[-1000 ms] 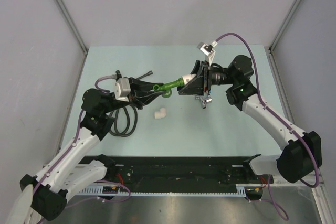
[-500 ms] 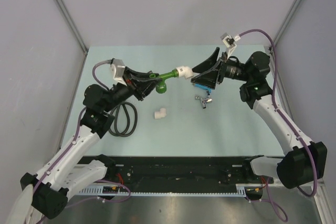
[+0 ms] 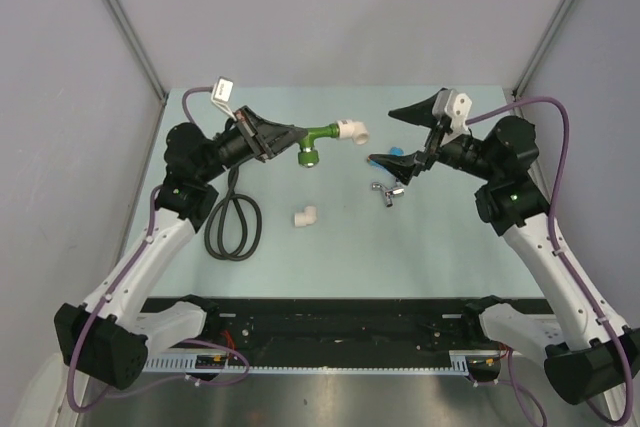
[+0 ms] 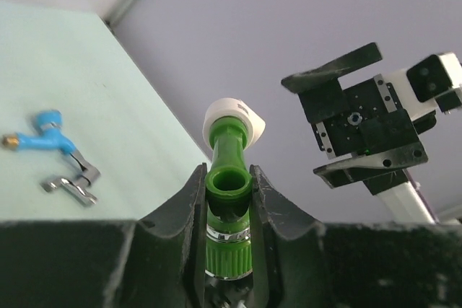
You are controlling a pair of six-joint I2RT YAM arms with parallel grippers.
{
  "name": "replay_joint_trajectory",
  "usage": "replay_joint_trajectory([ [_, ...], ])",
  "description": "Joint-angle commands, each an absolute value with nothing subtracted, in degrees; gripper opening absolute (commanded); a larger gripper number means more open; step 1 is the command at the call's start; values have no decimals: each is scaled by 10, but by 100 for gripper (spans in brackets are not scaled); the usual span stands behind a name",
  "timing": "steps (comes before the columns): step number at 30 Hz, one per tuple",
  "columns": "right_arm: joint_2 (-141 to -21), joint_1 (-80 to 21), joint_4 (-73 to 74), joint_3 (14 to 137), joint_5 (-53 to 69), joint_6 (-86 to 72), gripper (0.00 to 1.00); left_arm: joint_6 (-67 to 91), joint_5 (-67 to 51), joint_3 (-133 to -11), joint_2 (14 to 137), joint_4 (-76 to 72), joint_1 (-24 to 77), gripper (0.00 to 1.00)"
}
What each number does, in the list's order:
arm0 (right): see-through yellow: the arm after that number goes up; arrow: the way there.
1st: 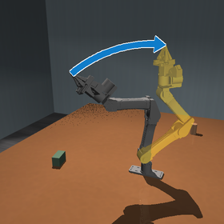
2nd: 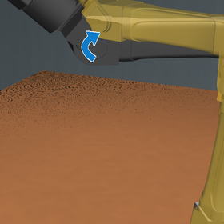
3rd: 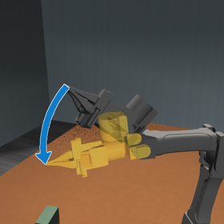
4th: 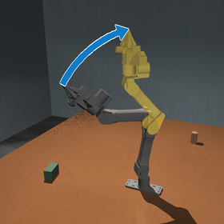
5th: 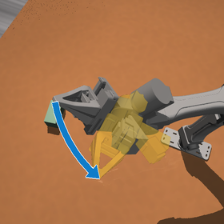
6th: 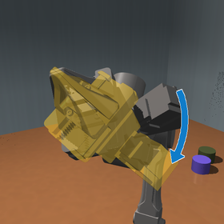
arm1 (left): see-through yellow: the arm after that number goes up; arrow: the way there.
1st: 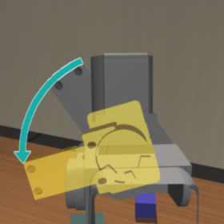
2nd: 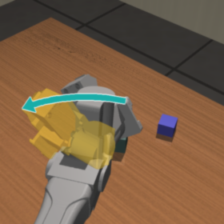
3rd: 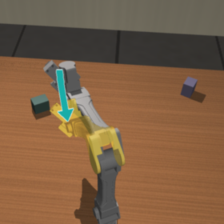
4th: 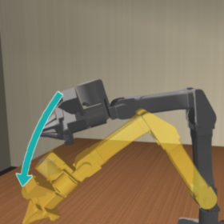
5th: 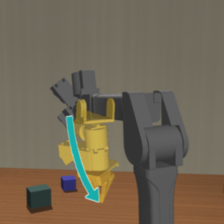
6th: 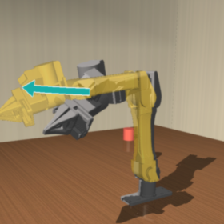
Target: Install the water faucets
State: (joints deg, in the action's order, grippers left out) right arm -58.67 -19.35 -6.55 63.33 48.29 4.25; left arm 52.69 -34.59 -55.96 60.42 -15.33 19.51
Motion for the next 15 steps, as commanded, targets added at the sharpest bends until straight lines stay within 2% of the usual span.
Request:
replay_joint_trajectory([
  [1, -580, -238, -25, 641, 416, 228, 100, 633, -423, -593, 627, -192, 192, 0],
  [15, -627, -338, -3, 642, 335, 383, 100, 682, -439, -591, 639, -232, 190, 0],
])
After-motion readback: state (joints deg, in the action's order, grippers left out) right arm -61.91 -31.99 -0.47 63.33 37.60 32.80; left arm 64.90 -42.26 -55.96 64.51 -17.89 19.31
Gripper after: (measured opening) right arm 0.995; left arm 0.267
